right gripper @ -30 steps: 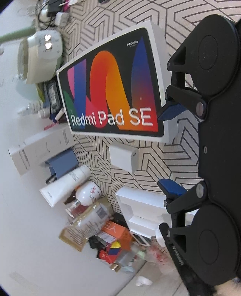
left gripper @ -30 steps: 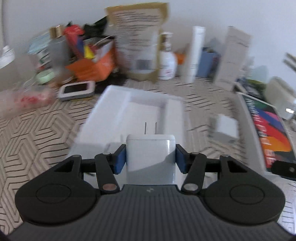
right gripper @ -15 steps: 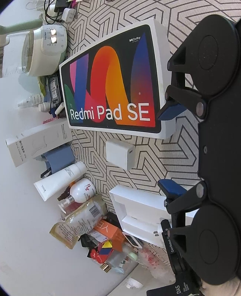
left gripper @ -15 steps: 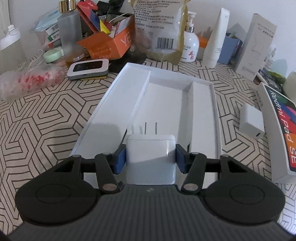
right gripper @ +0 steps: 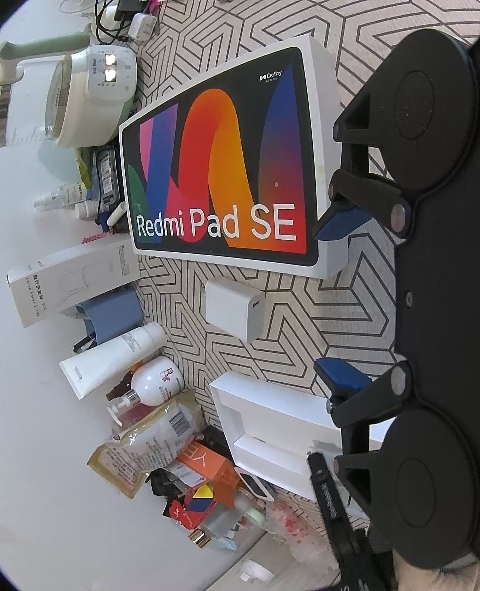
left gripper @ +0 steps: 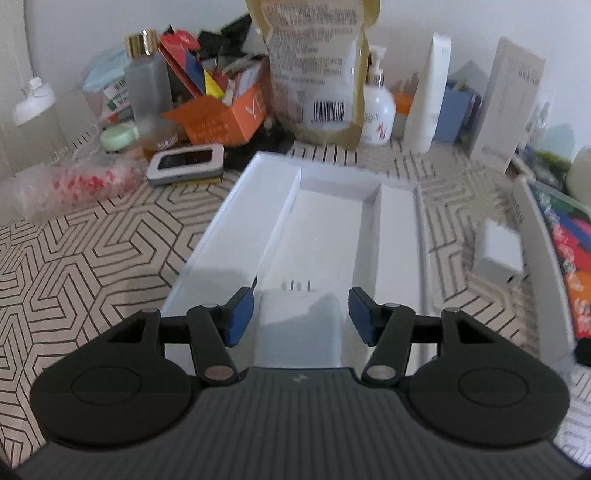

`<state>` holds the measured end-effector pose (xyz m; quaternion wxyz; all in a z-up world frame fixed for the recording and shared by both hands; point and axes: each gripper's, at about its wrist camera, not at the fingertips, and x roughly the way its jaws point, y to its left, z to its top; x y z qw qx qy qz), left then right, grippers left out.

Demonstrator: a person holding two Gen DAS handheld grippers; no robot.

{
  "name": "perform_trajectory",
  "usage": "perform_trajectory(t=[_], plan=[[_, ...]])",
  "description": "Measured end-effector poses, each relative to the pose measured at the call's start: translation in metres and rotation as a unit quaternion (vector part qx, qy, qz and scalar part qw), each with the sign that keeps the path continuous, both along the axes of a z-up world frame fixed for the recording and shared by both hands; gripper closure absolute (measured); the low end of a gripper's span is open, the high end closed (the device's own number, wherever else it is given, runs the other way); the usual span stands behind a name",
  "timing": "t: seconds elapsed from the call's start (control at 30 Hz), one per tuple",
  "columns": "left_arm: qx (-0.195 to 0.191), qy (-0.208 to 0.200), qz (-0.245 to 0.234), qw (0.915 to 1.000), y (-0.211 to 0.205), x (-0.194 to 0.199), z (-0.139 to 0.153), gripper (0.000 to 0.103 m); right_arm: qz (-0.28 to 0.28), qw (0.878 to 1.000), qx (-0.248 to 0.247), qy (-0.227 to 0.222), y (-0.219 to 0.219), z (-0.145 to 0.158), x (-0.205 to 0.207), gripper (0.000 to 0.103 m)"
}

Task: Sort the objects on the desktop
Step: 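Grasp the white charger with the USB port using the right gripper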

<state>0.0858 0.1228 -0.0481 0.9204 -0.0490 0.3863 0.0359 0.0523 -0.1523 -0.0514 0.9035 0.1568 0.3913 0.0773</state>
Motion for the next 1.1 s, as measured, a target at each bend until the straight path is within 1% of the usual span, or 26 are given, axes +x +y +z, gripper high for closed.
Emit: perform_trajectory(t=[0.1, 0.17, 0.27, 0.3, 0.33, 0.4, 0.47, 0.57, 0.6, 0.67, 0.7, 0.8, 0.83, 0.97, 1.1], plan=[[0.003, -0.027, -0.006, 0.9996, -0.01, -0.01, 0.013, 0.042, 0.01, 1.0, -0.008, -0.004, 0.001, 0.0, 0.004, 0.028], [0.006, -0.04, -0.023, 0.9989, -0.021, -0.014, 0.019, 0.038, 0.017, 1.0, -0.013, -0.007, 0.002, -0.001, 0.007, 0.027], [0.0, -0.061, -0.045, 0.9972, -0.03, -0.019, 0.029, 0.032, 0.027, 0.999, -0.028, -0.018, 0.003, -0.002, 0.014, 0.027], [0.003, -0.066, -0.045, 0.9968, -0.031, -0.02, 0.031, 0.032, 0.028, 0.999, -0.033, -0.023, 0.003, -0.003, 0.017, 0.027], [0.007, -0.07, -0.041, 0.9967, -0.032, -0.02, 0.032, 0.03, 0.026, 0.999, -0.027, -0.023, 0.0, -0.004, 0.021, 0.028], [0.022, -0.069, -0.026, 0.997, -0.031, -0.021, 0.03, 0.028, 0.023, 1.0, -0.003, -0.021, -0.003, -0.005, 0.027, 0.028], [0.025, -0.063, -0.022, 0.9975, -0.03, -0.019, 0.026, 0.027, 0.028, 0.999, 0.012, -0.025, -0.001, -0.002, 0.032, 0.028], [0.007, -0.052, -0.018, 0.9985, -0.022, -0.014, 0.023, 0.027, 0.044, 0.998, 0.028, -0.037, 0.009, 0.004, 0.039, 0.028], [0.002, -0.051, -0.015, 0.9986, -0.018, -0.013, 0.022, 0.027, 0.048, 0.998, 0.037, -0.033, 0.012, 0.003, 0.043, 0.028], [-0.004, -0.052, 0.004, 0.9986, -0.008, -0.014, 0.022, 0.027, 0.048, 0.998, 0.049, -0.012, 0.018, -0.005, 0.049, 0.029], [-0.002, -0.053, 0.013, 0.9985, -0.004, -0.014, 0.022, 0.027, 0.048, 0.998, 0.047, -0.003, 0.022, -0.008, 0.051, 0.03], [0.005, -0.052, 0.02, 0.9984, -0.001, -0.013, 0.021, 0.027, 0.048, 0.999, -0.002, -0.005, 0.034, -0.012, 0.055, 0.03], [0.004, -0.05, 0.018, 0.9986, -0.002, -0.012, 0.02, 0.027, 0.044, 0.999, -0.008, -0.005, 0.035, -0.012, 0.058, 0.03], [-0.015, -0.045, 0.0, 0.9989, -0.006, -0.012, 0.019, 0.027, 0.026, 1.0, -0.016, -0.006, 0.034, -0.013, 0.071, 0.03], [-0.002, -0.048, -0.002, 0.9989, -0.011, -0.014, 0.019, 0.025, 0.017, 1.0, -0.023, 0.001, 0.034, -0.018, 0.085, 0.03]])
